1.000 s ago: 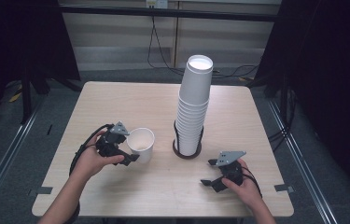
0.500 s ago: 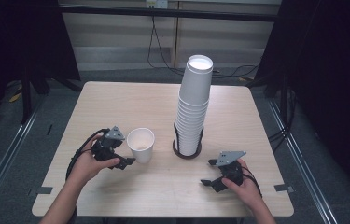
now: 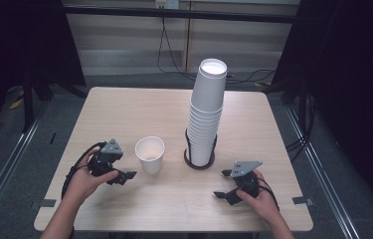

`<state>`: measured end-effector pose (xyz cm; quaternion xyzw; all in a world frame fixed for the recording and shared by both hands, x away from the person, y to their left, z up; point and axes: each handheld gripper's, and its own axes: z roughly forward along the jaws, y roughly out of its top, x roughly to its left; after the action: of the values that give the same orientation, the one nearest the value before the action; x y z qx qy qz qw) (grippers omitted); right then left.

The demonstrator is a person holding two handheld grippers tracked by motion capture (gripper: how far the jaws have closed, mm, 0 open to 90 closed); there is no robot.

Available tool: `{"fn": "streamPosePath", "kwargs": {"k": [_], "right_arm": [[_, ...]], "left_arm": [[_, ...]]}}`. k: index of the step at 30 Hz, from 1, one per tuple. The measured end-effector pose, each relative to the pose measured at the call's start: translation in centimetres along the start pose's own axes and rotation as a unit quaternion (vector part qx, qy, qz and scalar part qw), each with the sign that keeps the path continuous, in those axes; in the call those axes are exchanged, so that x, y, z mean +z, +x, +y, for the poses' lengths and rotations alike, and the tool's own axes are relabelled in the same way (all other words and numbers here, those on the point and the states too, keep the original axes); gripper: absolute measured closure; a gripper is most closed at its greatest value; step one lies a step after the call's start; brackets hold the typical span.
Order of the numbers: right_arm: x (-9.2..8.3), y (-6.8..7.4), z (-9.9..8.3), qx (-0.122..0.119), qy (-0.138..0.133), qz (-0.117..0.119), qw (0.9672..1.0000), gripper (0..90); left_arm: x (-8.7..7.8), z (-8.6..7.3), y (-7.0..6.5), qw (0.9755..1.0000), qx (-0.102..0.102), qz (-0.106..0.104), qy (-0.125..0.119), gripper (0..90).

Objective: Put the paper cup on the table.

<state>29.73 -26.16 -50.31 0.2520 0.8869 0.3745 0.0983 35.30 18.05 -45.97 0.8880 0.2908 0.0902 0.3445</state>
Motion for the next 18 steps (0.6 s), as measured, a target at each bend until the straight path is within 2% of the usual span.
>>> {"fn": "streamPosePath", "kwargs": {"k": [6,13,18], "right_arm": [[0.0,0.0,0.0,0.000,0.000,0.000,1.0000,15.5],[0.0,0.0,0.0,0.000,0.000,0.000,1.0000,15.5],[0.0,0.0,0.0,0.000,0.000,0.000,1.0000,15.5]], "left_arm": [[0.0,-1.0,0.1,1.0000,0.007,0.002,-0.001,14.9],[0.4,-2.3,0.1,1.0000,-0.002,-0.001,0.006,15.0],[0.5,-2.9,0.2,0.9999,0.004,0.006,0.007,15.1]]}}
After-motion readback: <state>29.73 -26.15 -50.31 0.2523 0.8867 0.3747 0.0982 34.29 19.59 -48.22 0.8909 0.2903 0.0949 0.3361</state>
